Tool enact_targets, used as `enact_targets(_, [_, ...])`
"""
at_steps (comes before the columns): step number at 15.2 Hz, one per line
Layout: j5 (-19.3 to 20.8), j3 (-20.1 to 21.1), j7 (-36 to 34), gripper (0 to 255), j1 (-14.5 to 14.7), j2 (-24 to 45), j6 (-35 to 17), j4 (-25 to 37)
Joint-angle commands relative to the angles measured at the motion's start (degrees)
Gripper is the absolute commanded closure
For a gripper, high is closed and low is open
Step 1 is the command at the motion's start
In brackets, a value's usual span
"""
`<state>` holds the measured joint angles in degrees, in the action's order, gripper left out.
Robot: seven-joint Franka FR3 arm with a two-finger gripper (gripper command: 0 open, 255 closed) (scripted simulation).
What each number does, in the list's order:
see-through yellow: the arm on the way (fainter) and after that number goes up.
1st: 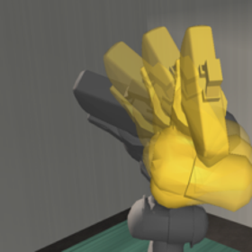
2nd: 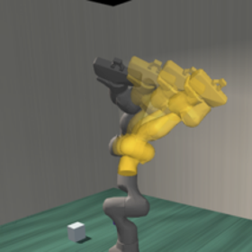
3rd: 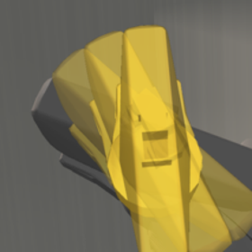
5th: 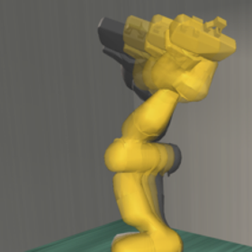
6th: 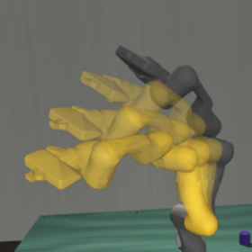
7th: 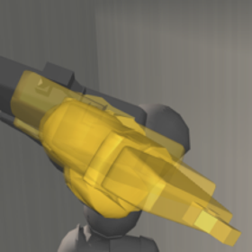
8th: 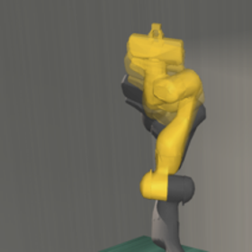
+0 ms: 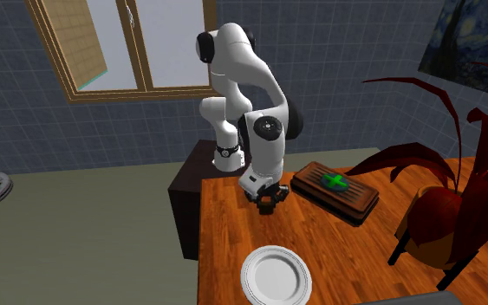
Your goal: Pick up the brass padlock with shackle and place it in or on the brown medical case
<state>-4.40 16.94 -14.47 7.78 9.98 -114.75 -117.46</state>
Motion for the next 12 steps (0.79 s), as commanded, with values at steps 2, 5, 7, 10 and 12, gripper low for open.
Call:
enact_targets(2, [-0.3,0.0,0.0,255,-0.1,-1.2,2.1,1.0])
enact_targets(5, [-0.5,0.1,0.0,255,-0.2,-2.2,4.3,2.1])
enact_targets(7, [-0.7,0.1,0.0,255,-0.2,-2.9,5.7,2.9])
enact_targets(10, [-0.9,0.1,0.0,255,-0.3,-3.8,7.9,4.2])
enact_targets(12, [-1.0,0.1,0.0,255,-0.4,-4.3,9.3,5.1])
